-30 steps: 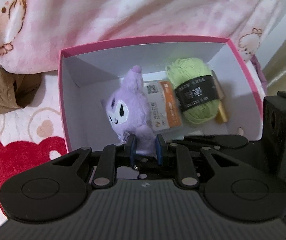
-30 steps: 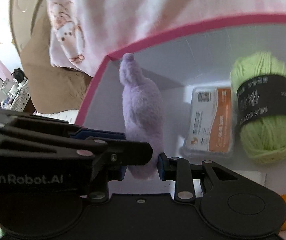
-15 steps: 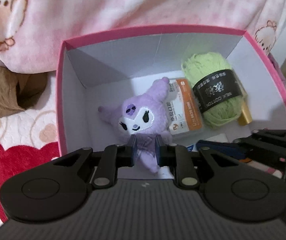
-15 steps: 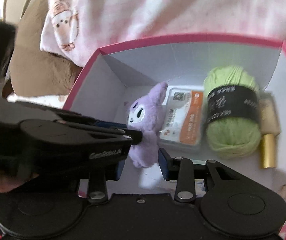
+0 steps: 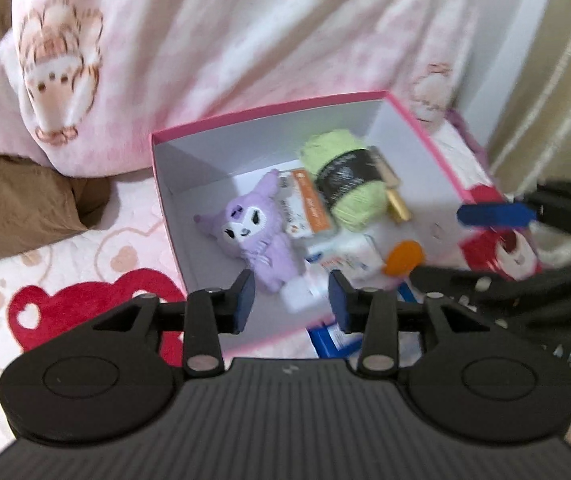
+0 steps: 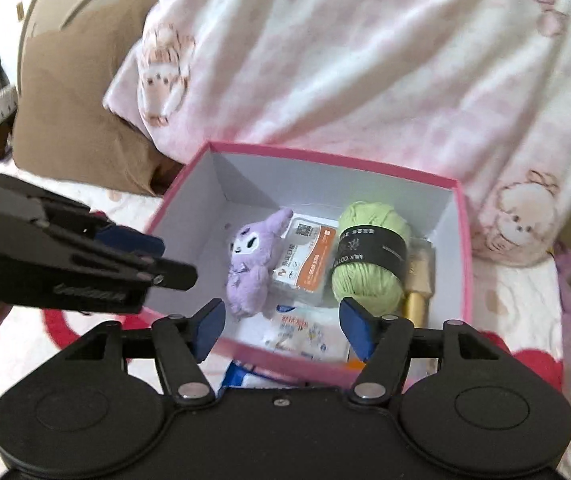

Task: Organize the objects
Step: 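Open the left tool to release the plush and withdraw, then move the left tool down to the blue wet-wipes pack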

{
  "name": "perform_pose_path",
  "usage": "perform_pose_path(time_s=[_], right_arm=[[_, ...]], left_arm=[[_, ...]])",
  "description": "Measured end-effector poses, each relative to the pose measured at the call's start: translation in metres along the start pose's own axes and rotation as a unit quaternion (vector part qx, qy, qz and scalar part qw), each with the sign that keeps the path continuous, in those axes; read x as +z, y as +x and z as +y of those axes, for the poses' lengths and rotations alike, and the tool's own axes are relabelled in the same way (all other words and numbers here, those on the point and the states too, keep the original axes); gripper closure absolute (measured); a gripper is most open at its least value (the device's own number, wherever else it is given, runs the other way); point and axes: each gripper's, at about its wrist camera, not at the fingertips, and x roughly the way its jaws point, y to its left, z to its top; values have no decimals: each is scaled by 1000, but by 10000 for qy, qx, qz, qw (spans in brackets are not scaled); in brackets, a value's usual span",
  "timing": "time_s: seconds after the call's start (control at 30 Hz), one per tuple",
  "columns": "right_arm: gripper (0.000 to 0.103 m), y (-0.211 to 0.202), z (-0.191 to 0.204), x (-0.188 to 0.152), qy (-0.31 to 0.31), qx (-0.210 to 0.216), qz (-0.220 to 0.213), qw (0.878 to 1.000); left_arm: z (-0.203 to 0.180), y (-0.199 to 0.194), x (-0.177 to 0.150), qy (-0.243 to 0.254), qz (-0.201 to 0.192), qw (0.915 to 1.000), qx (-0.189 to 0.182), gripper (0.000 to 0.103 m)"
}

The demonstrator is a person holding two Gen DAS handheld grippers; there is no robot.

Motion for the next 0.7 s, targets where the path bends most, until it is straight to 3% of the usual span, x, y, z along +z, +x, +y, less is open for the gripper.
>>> perform_pose_path(time_s=[0.37, 0.53, 0.7], right_arm=[[26, -96, 11, -26, -385, -179, -400, 9983], [16, -119, 16, -52, -552, -193, -582, 9966], [10, -123, 17, -79, -607, -108, -742, 9953]], left_arm=[[-40, -93, -26, 653, 8, 9976, -215, 50], [-45, -104, -48, 625, 118, 9972, -401, 47], [-44, -91, -74, 478, 85, 9973, -555, 41]])
